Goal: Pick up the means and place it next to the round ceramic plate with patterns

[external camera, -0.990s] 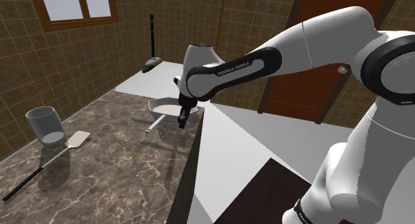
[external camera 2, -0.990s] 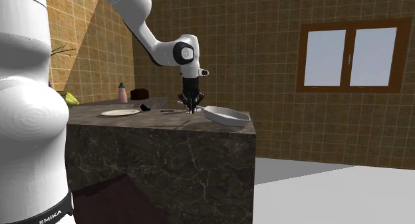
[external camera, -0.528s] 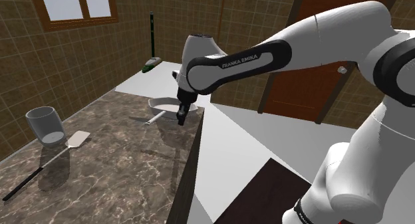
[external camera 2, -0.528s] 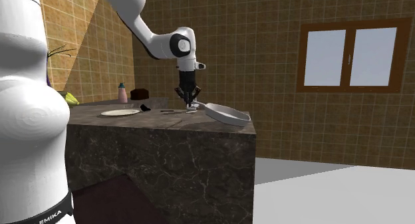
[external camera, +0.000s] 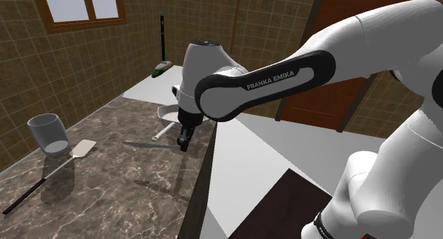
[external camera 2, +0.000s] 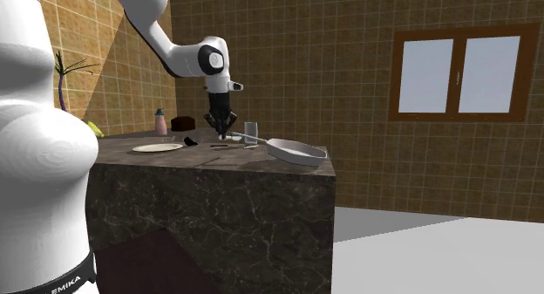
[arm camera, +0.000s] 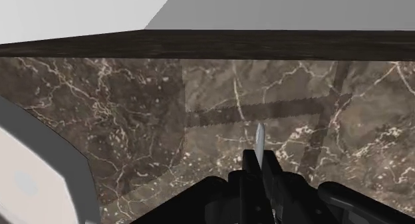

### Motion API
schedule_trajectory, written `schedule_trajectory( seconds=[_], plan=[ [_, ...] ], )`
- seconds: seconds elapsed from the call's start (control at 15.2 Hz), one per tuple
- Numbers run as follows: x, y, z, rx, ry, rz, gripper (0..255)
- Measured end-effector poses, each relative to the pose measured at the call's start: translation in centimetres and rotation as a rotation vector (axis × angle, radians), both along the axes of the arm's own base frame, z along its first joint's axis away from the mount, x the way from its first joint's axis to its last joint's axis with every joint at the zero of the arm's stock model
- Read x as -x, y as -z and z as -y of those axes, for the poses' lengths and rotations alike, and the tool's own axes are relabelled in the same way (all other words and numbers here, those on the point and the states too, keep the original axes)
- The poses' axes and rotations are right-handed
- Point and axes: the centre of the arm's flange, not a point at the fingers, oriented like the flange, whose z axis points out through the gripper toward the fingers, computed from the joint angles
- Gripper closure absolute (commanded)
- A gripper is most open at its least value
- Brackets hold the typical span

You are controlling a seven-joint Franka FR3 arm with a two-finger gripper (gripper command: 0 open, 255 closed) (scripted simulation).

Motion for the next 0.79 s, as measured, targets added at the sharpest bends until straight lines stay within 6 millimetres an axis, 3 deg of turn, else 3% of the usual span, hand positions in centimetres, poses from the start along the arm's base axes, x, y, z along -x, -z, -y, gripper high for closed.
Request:
schedule_trajectory(
  seconds=[0.79],
  plan=[
    [8.6, -0.4, -13.2, 0.0, -0.001, 0.001, 255]
  ],
)
